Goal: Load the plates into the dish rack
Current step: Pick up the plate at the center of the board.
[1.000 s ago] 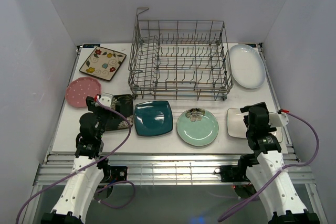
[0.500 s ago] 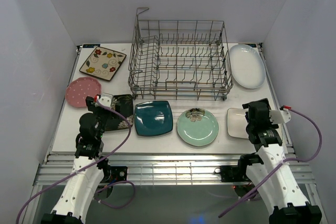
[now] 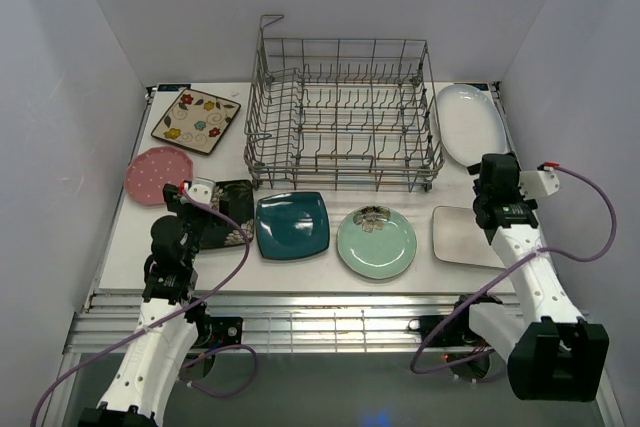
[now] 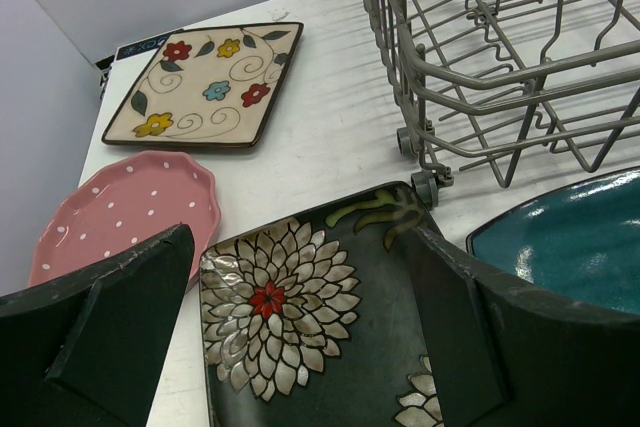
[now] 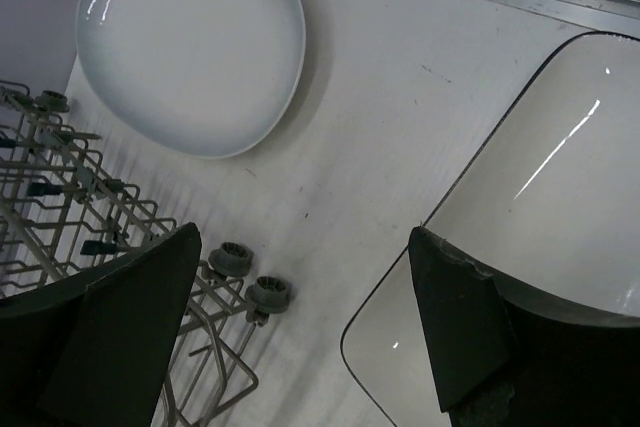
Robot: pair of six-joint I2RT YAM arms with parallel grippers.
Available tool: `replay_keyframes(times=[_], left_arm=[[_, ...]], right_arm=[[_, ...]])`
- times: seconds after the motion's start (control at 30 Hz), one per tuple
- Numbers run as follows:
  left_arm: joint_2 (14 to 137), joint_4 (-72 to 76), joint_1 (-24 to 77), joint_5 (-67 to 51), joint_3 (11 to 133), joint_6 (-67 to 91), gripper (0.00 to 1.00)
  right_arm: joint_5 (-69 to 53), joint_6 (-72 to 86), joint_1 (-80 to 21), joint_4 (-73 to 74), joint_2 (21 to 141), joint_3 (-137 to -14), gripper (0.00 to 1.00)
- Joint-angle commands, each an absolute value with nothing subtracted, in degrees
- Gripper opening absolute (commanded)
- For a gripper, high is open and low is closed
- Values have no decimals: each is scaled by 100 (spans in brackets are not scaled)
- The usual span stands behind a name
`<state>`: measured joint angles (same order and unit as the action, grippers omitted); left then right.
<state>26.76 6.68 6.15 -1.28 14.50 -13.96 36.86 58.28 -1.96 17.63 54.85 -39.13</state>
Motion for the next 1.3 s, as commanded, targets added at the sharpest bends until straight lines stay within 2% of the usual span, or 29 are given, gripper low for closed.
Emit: replay_keyframes(times=[0.0, 0.17, 0.4, 0.83, 0.97, 1.03, 1.27], left_arm=[[2619, 738, 606, -97, 1433, -1380, 98], [2637, 747, 606, -88, 1433, -1389, 98], [2628, 738, 606, -88, 1424, -1371, 98], [2619, 765, 606, -88, 1415, -1389, 98], [2619, 747, 606, -88, 1415, -1389, 98], [2619, 738, 606, -88, 1424, -1397, 98], [2646, 747, 606, -88, 1441, -1371, 98]], right_arm=[[2965, 5844, 298, 1425, 5914, -4385, 90], [2769, 6003, 632, 1046, 6389, -4447, 91], [1549, 5976, 1221, 282, 7381, -4597, 97], [1143, 5897, 1292, -1660, 8410, -4315, 100], [1143, 5906, 1327, -1670, 8841, -4561, 100], [1099, 5871, 1362, -1714, 9070, -4667, 95], [1055, 5941, 1441, -2100, 9404, -4579, 93]])
